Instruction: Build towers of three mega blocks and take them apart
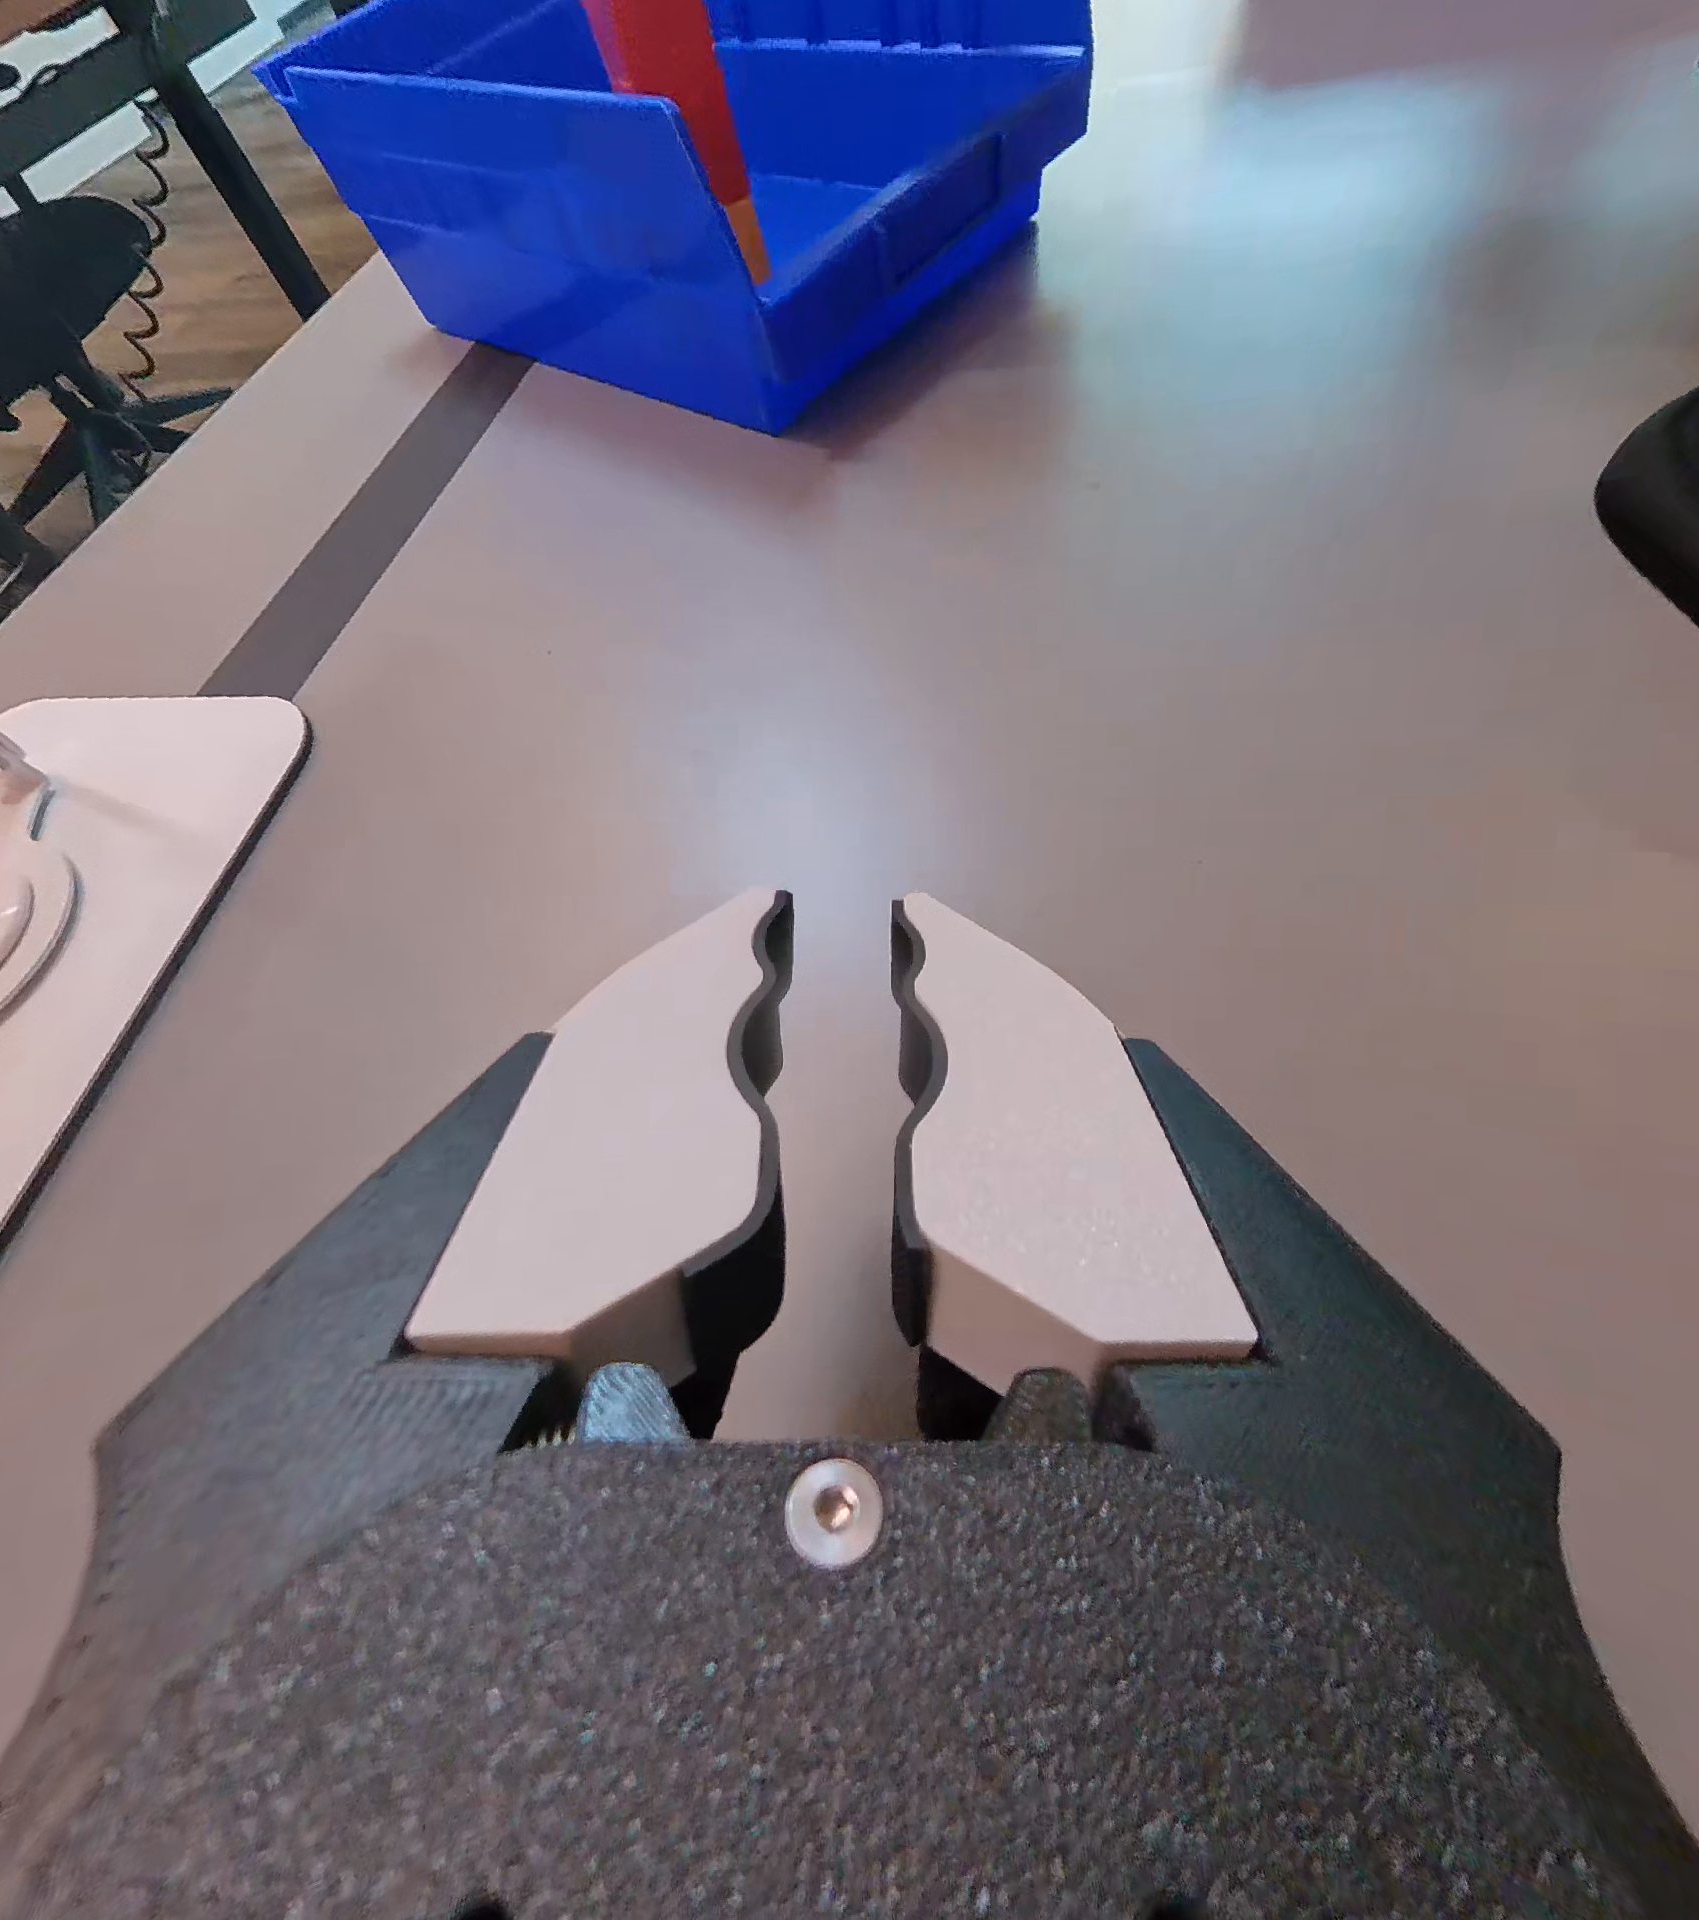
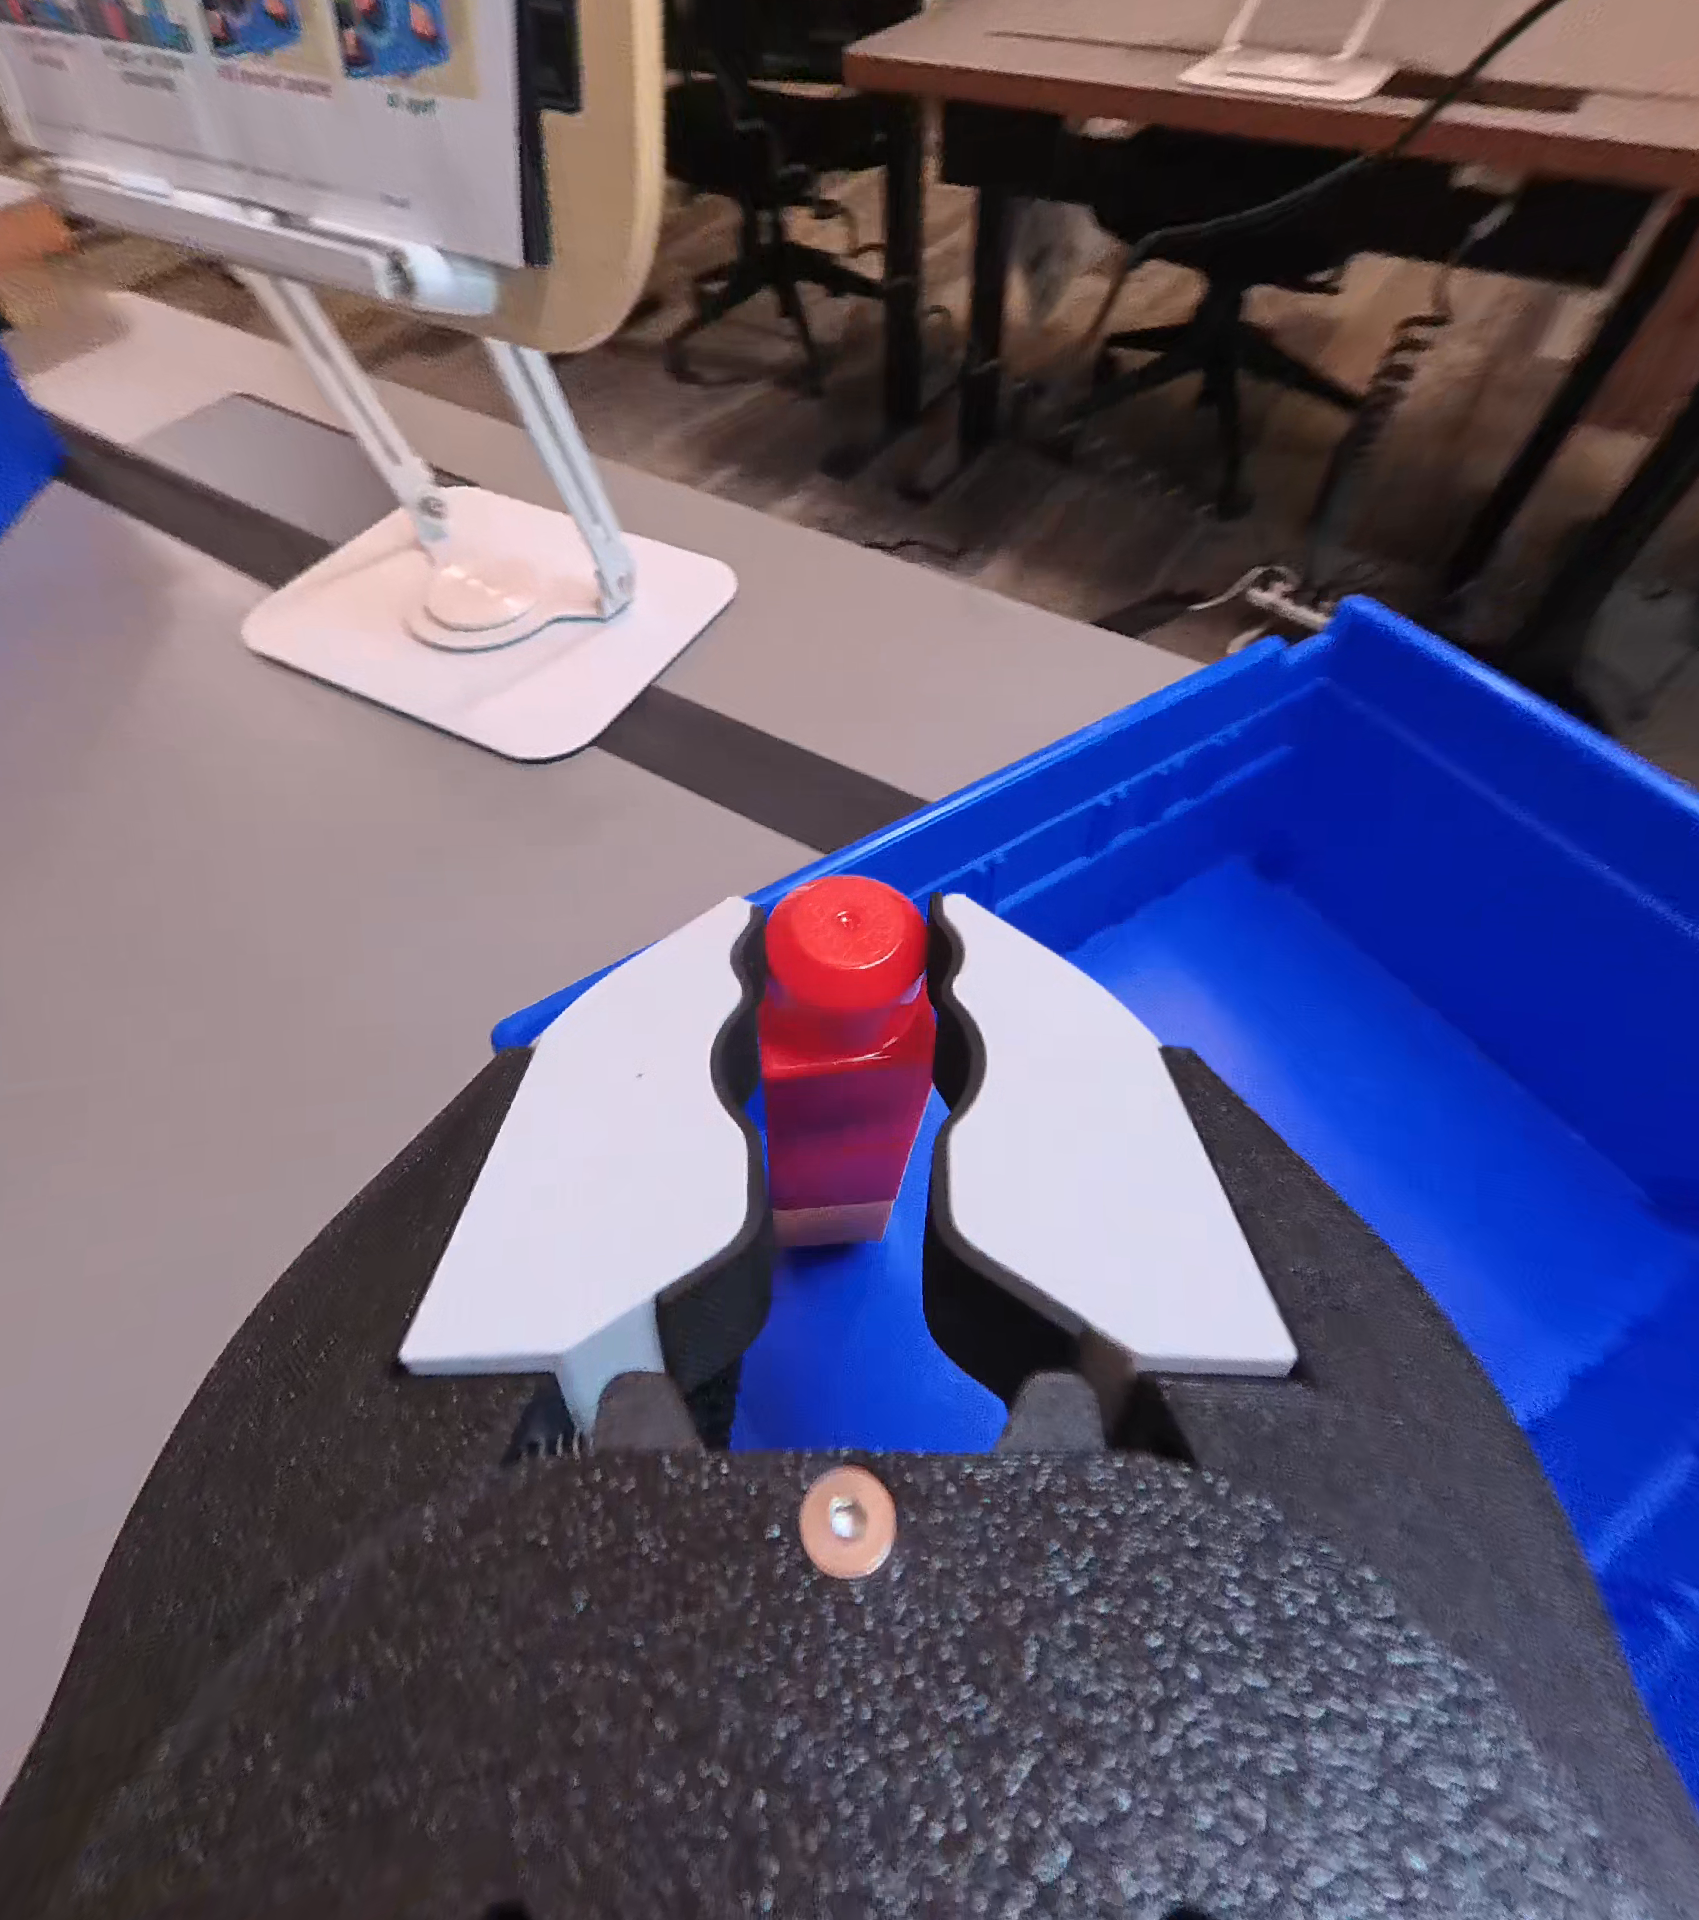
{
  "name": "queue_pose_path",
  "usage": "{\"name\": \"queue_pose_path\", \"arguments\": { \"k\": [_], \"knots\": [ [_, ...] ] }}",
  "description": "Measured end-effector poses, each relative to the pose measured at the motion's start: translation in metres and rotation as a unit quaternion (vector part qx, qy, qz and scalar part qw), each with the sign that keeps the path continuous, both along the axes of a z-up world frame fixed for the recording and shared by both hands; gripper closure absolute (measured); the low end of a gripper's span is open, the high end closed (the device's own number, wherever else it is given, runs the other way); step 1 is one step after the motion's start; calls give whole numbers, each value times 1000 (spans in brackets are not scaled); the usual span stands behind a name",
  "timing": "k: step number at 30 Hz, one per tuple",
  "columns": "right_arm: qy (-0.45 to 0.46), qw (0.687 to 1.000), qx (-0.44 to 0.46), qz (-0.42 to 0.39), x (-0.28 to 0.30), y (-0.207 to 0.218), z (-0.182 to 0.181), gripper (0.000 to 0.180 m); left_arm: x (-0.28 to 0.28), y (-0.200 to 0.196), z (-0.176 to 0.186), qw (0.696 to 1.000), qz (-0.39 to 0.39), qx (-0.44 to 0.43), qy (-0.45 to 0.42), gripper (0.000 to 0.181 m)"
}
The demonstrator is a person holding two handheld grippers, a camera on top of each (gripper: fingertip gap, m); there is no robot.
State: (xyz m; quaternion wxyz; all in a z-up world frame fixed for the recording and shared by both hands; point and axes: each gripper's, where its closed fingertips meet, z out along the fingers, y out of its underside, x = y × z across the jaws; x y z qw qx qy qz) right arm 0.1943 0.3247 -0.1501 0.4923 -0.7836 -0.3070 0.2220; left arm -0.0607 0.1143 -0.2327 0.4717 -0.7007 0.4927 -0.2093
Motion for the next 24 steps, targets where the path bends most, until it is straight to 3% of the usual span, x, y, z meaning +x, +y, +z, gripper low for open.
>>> {"name": "queue_pose_path", "arguments": {
  "k": [5, 9, 15, 20, 24],
  "knots": [
    [20, 996, -27, 87, -12, -15, -15, 149, 2, 1, -3, 1000, -5, -8, -2, 164],
    [21, 995, -25, 98, -13, -17, -16, 149, 5, 1, -9, 1000, -10, -14, 5, 165],
    [-19, 997, -11, 76, -5, -22, -6, 118, 6, -1, -13, 1000, -12, -15, 12, 165],
    [-96, 991, -25, 91, 6, -56, -1, 105, 6, 0, -11, 1000, -11, -15, 8, 165],
    [-241, 960, -84, 114, 19, -84, -46, 104, 8, 0, -13, 1000, -12, -14, 18, 165]
  ]
}}
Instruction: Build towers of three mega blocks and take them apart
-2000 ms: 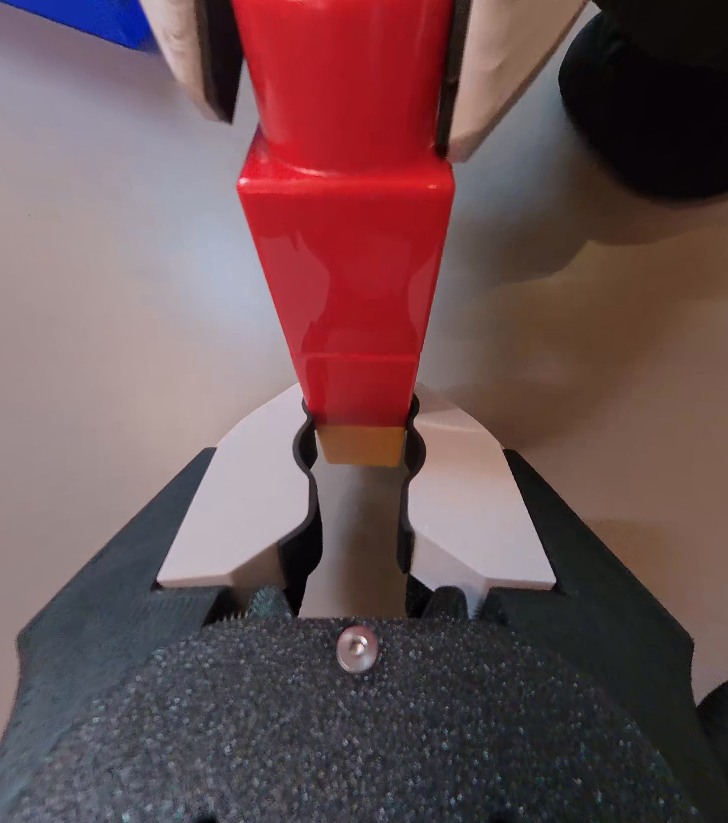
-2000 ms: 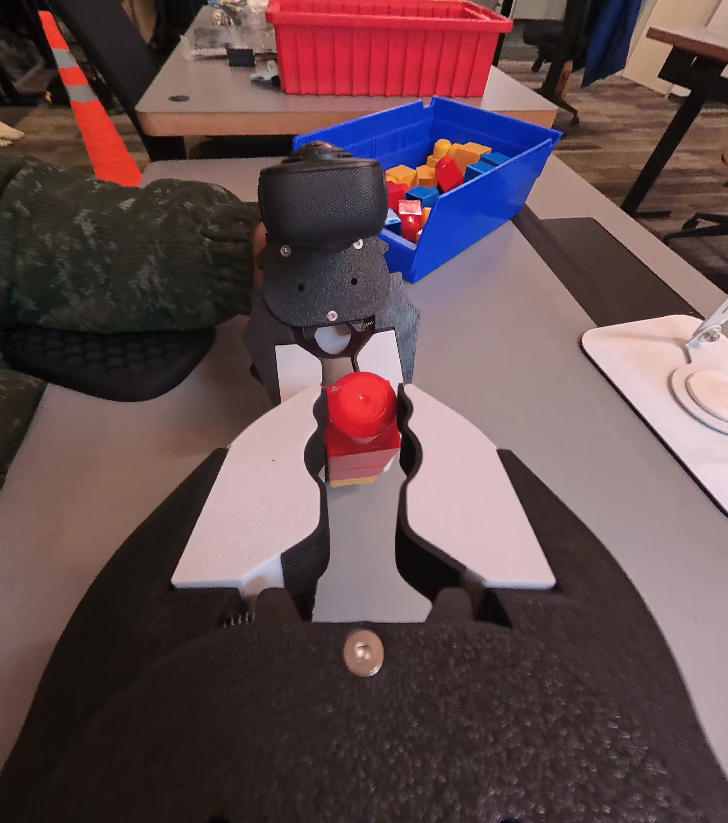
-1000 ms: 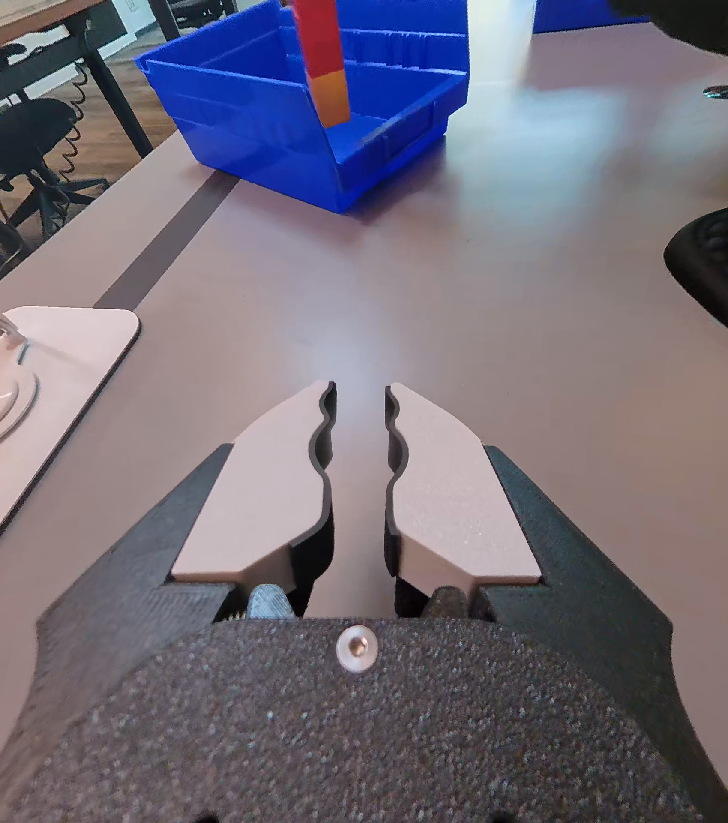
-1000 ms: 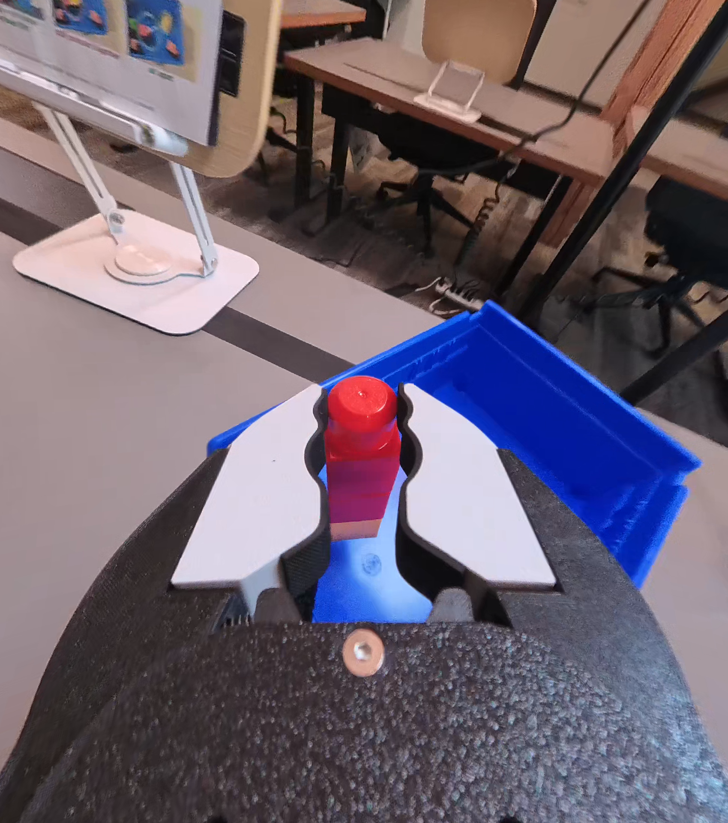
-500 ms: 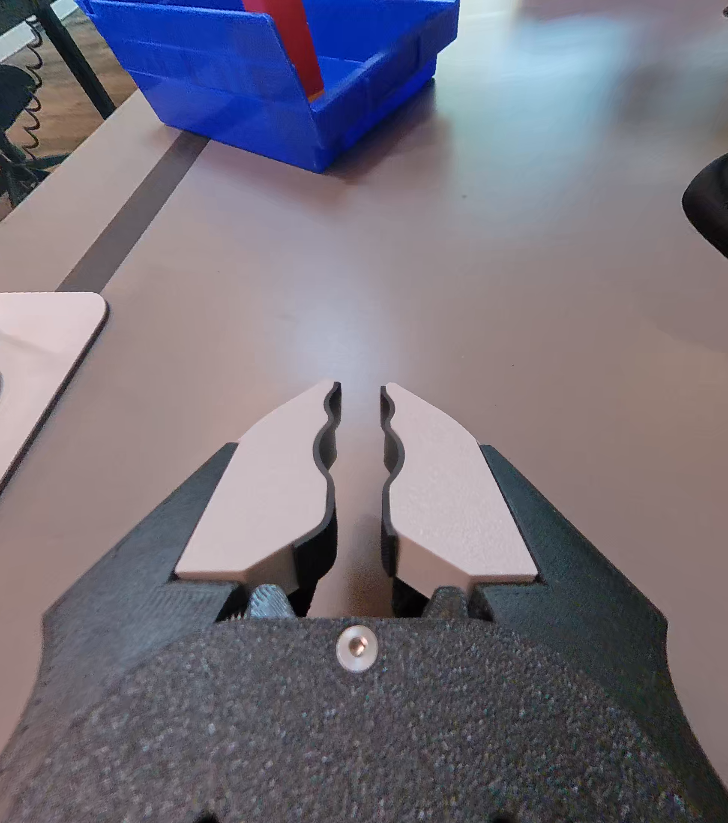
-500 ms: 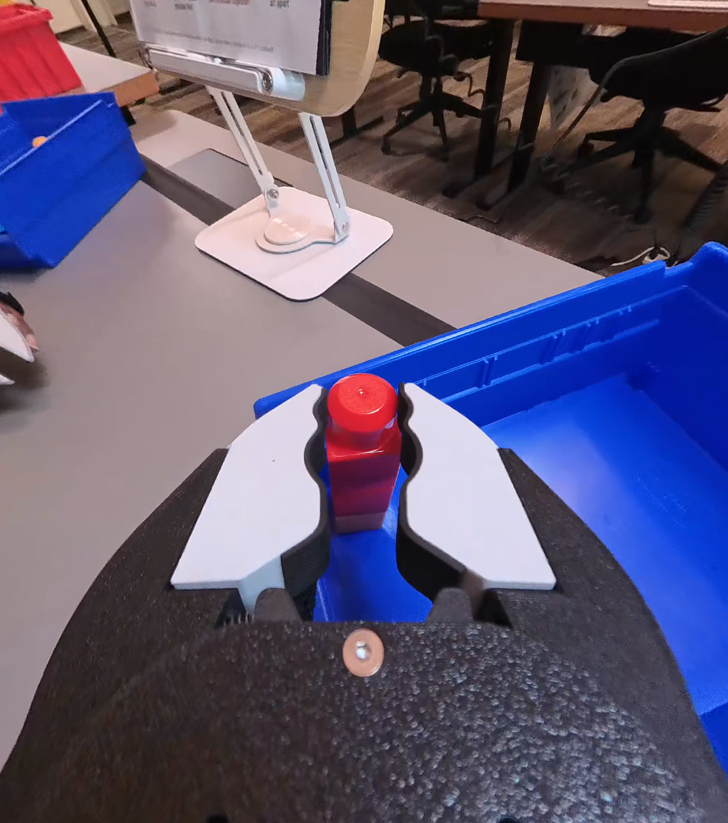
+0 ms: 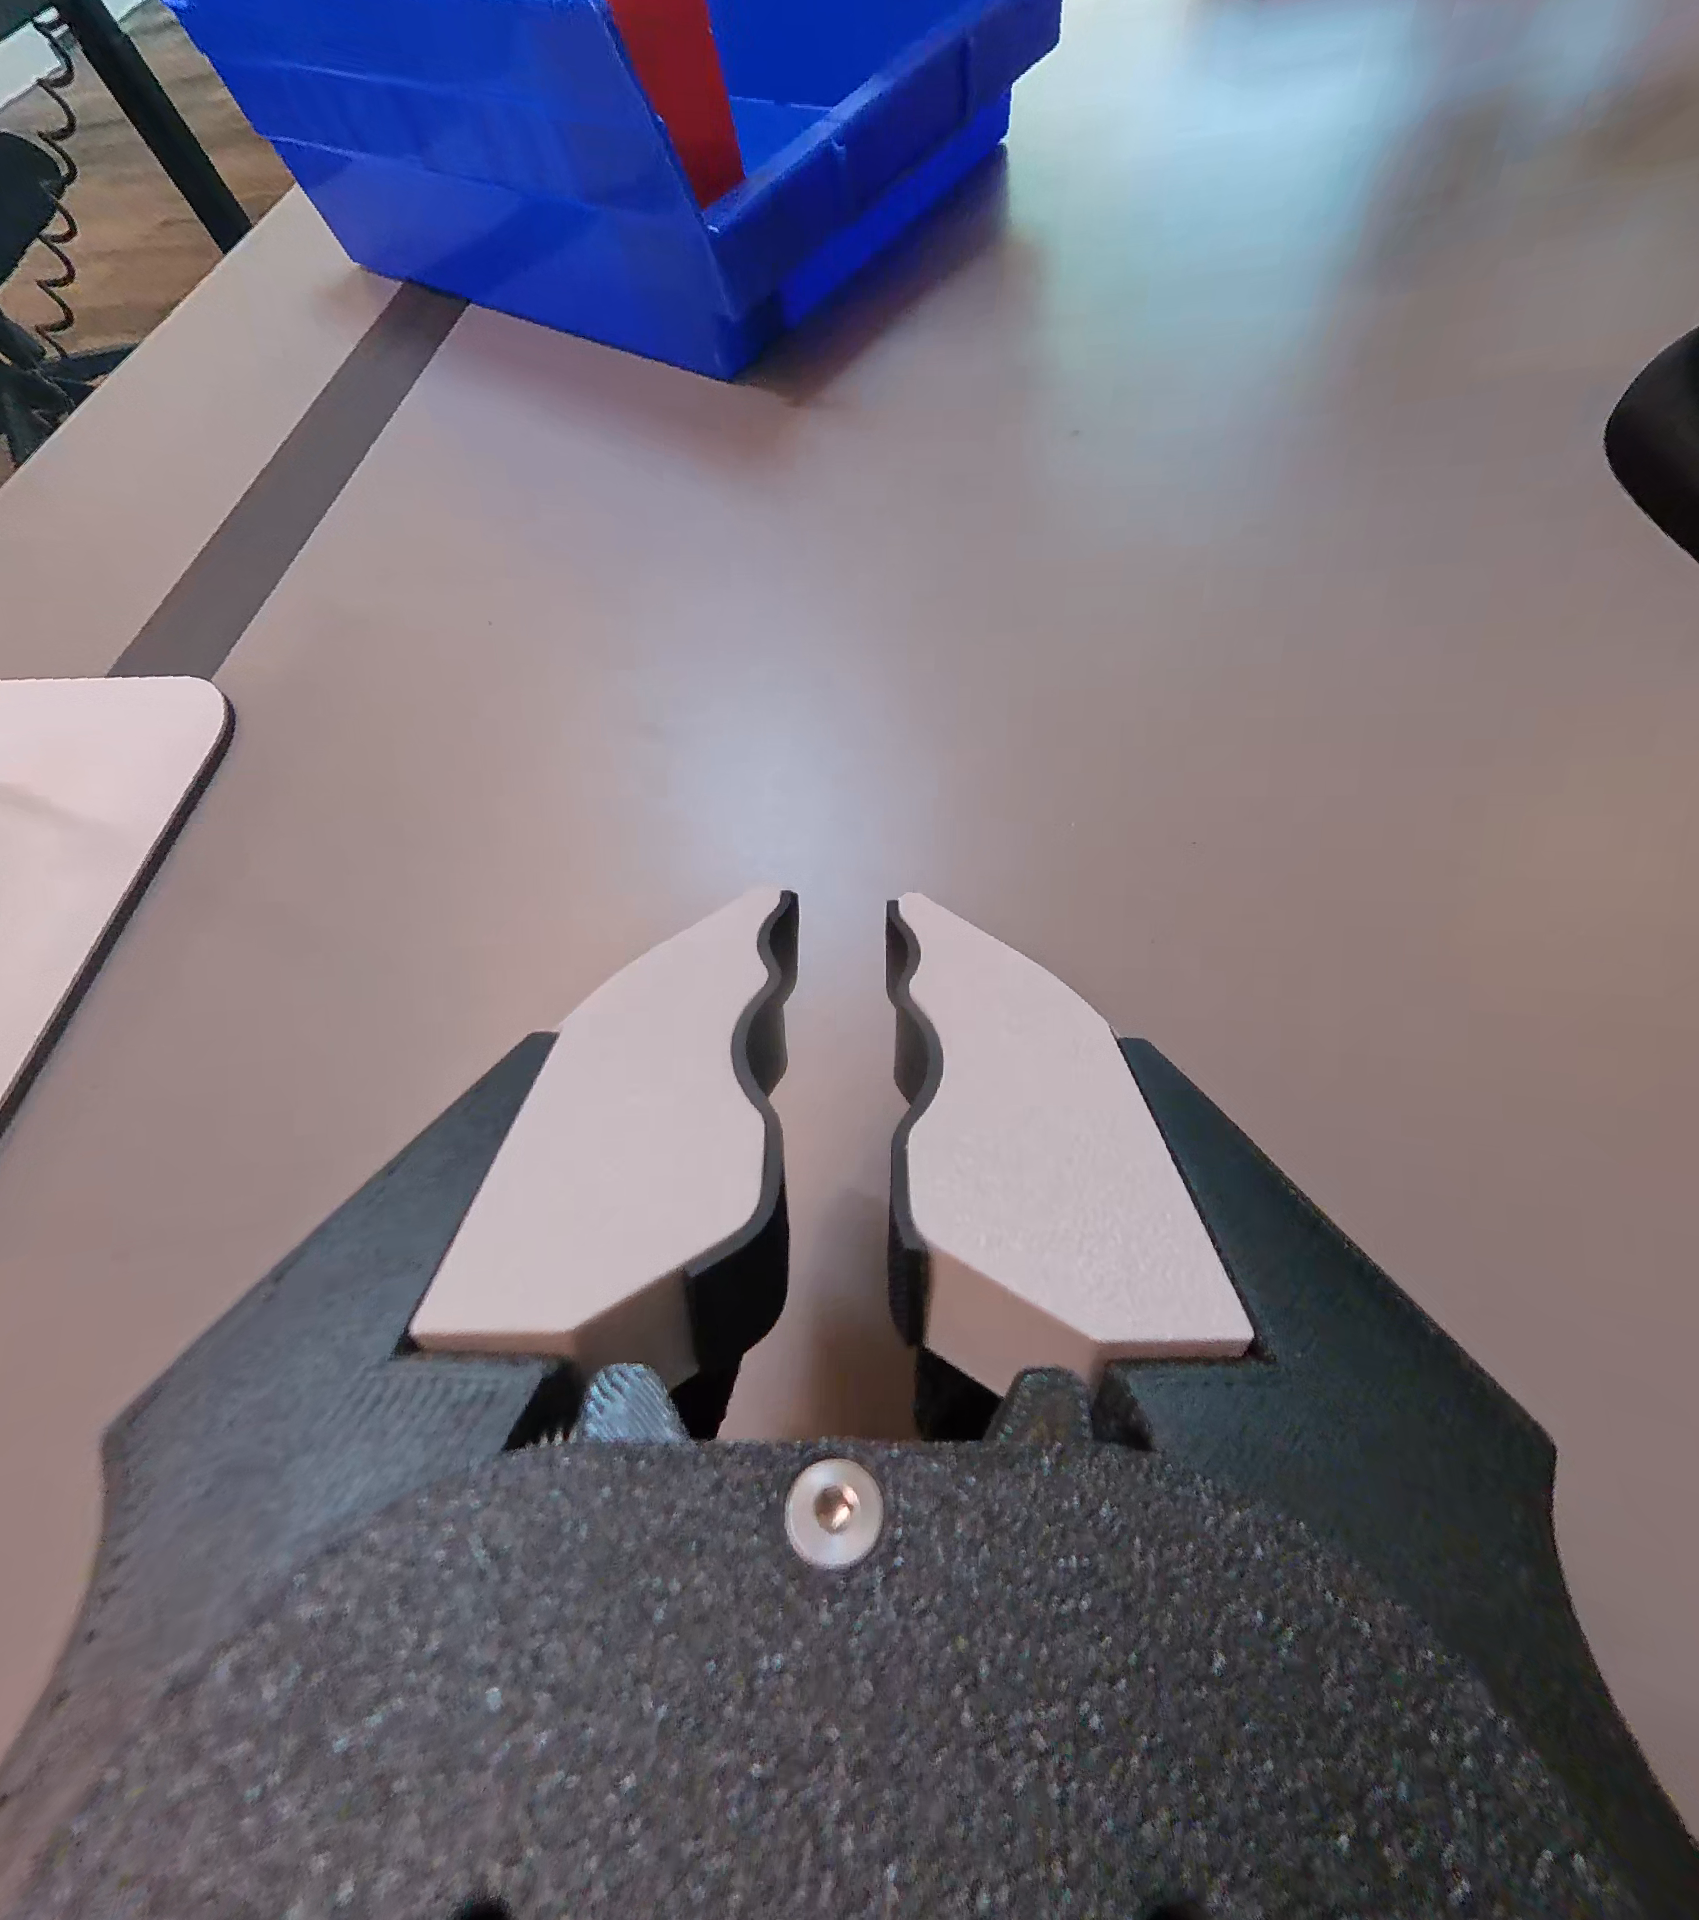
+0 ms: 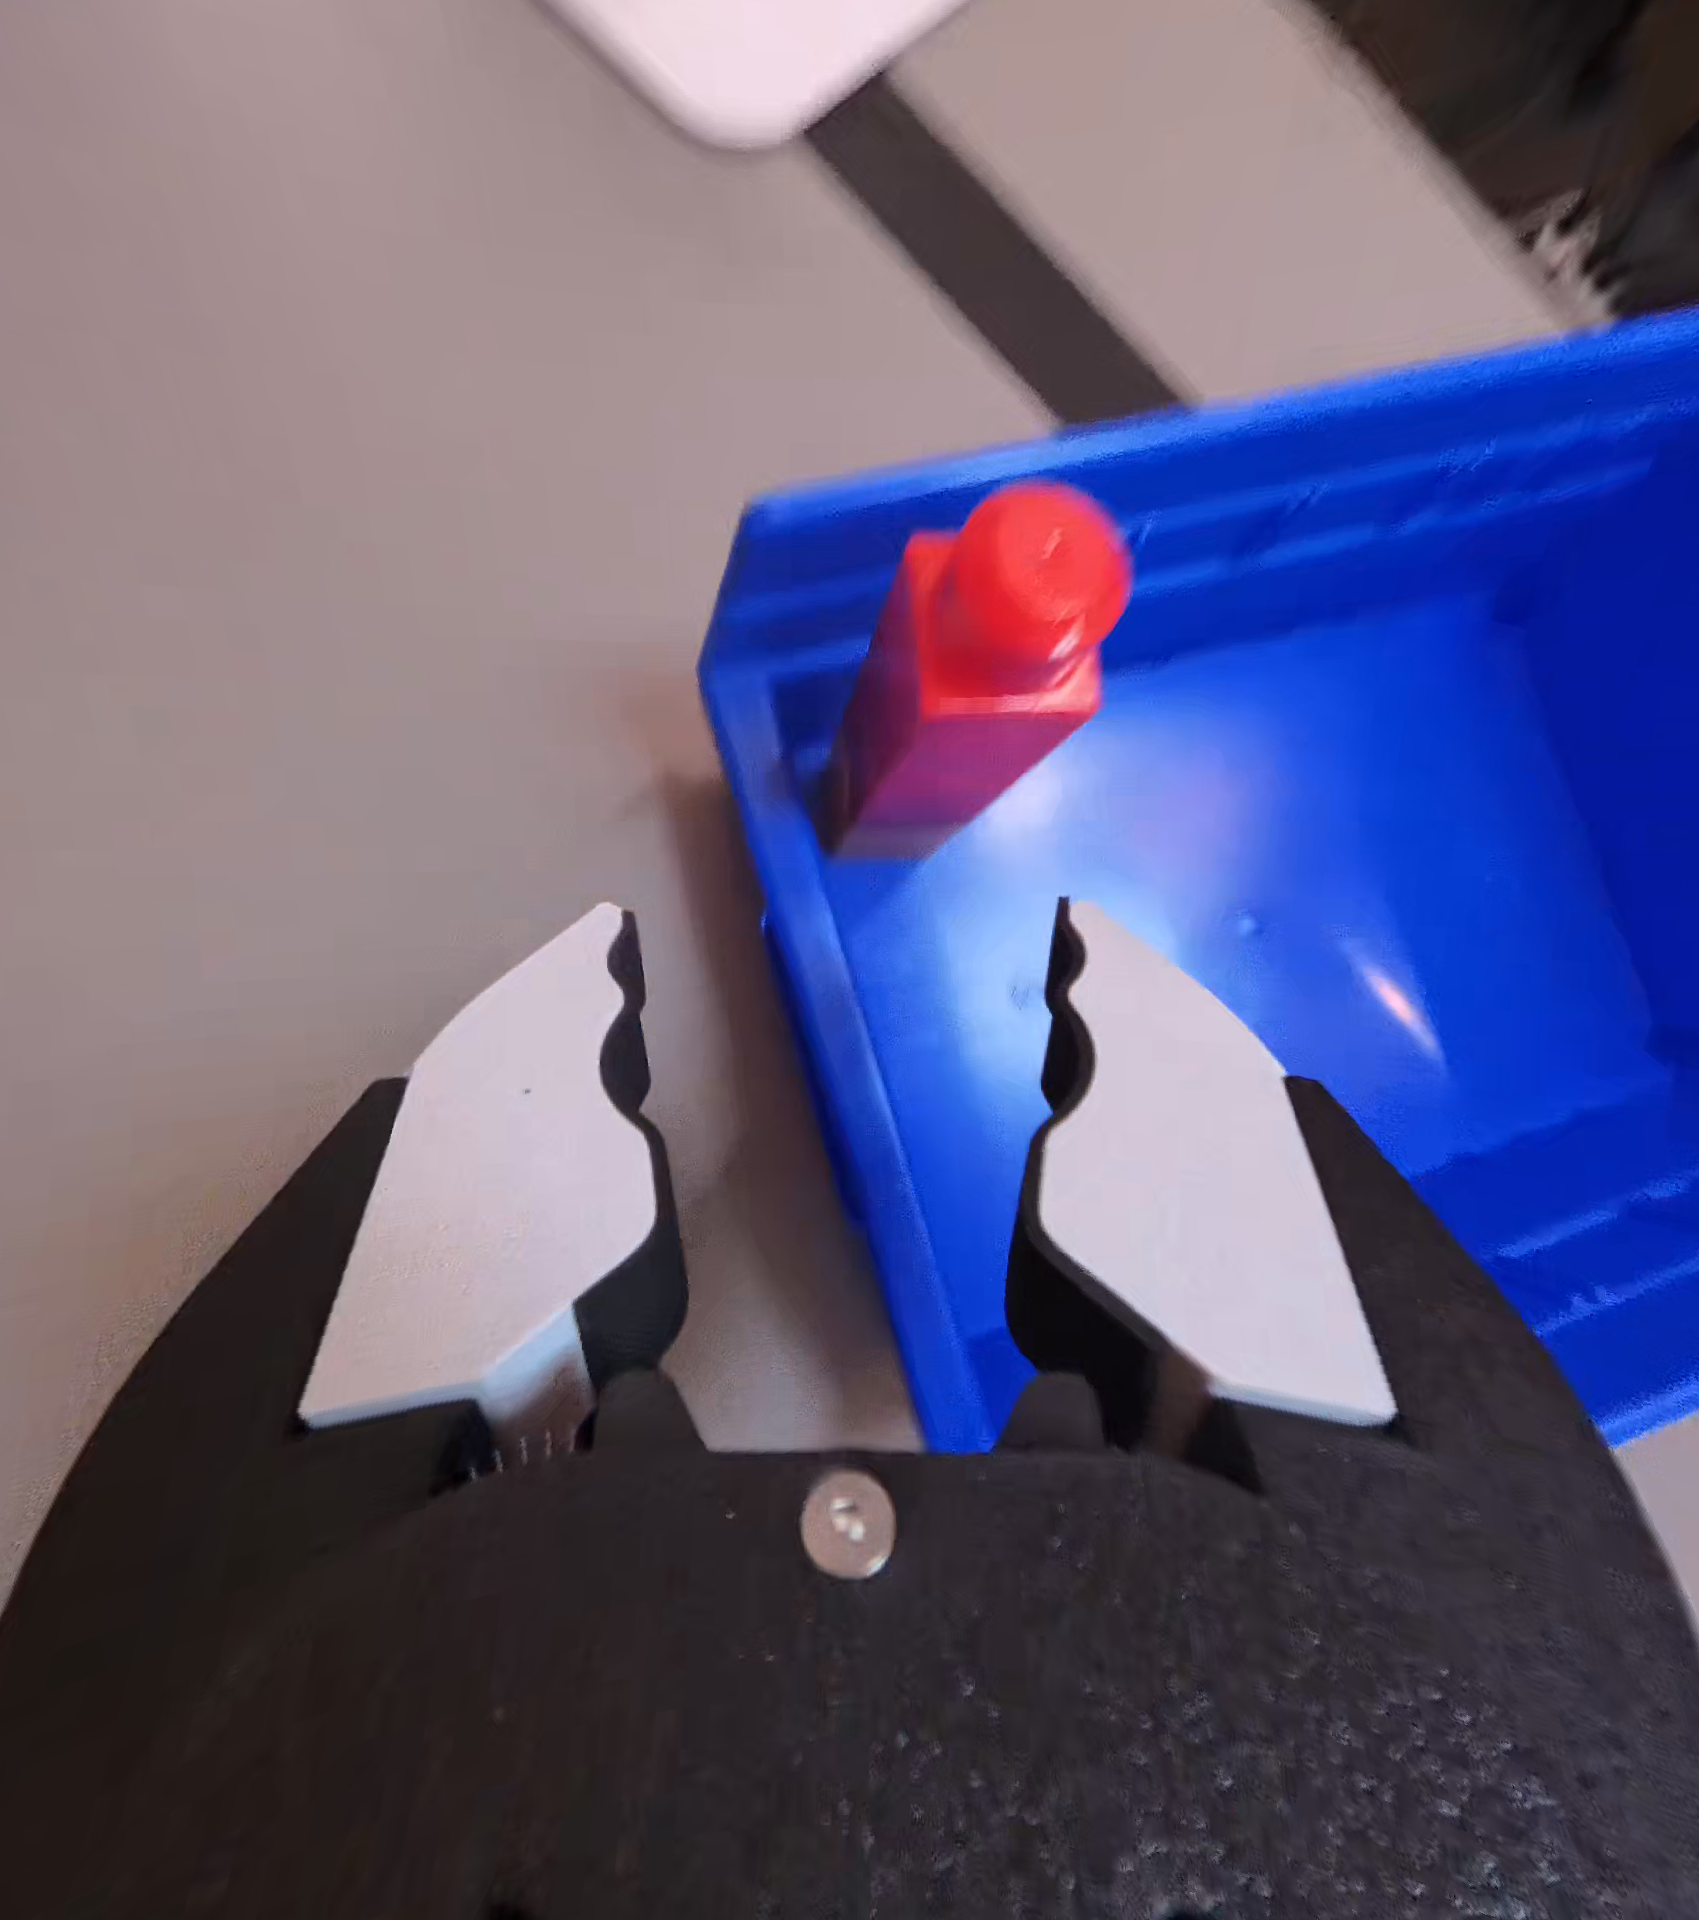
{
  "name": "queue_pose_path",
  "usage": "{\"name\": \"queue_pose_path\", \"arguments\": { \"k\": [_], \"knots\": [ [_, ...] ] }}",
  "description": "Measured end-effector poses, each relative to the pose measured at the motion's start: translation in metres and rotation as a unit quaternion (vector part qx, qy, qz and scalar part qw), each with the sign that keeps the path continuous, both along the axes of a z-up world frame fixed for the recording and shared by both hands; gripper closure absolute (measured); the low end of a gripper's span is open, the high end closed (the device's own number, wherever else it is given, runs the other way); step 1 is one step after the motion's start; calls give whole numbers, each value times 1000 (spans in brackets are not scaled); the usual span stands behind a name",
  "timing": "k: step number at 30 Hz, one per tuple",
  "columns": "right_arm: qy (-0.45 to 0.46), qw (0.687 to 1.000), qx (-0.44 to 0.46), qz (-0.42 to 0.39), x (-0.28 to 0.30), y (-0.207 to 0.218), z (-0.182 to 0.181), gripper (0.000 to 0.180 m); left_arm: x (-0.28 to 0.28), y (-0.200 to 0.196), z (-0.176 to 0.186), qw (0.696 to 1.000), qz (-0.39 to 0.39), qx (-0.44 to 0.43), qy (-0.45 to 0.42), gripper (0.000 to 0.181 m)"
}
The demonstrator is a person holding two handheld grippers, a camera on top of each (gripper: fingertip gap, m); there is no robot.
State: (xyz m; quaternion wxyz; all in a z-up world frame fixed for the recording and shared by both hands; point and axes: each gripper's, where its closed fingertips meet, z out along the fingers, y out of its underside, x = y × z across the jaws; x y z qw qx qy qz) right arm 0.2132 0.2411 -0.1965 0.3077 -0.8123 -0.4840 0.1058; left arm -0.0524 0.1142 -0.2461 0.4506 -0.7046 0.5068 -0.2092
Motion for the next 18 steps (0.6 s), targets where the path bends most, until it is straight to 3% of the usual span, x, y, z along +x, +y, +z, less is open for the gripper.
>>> {"name": "queue_pose_path", "arguments": {
  "k": [4, 6, 9, 18],
  "knots": [
    [-144, 989, -22, 8, 9, -9, -57, 109, -1, 0, -4, 1000, 2, 4, 15, 165],
    [-193, 981, -20, 10, 15, -12, -74, 126, -3, -1, -5, 1000, 2, 5, 16, 166],
    [-223, 975, 2, 16, 19, -16, -72, 151, -5, 0, -4, 1000, 5, 4, 14, 166],
    [-228, 970, 14, 79, -13, -109, -72, 152, -3, -1, -8, 1000, 3, 1, 19, 167]
  ]
}}
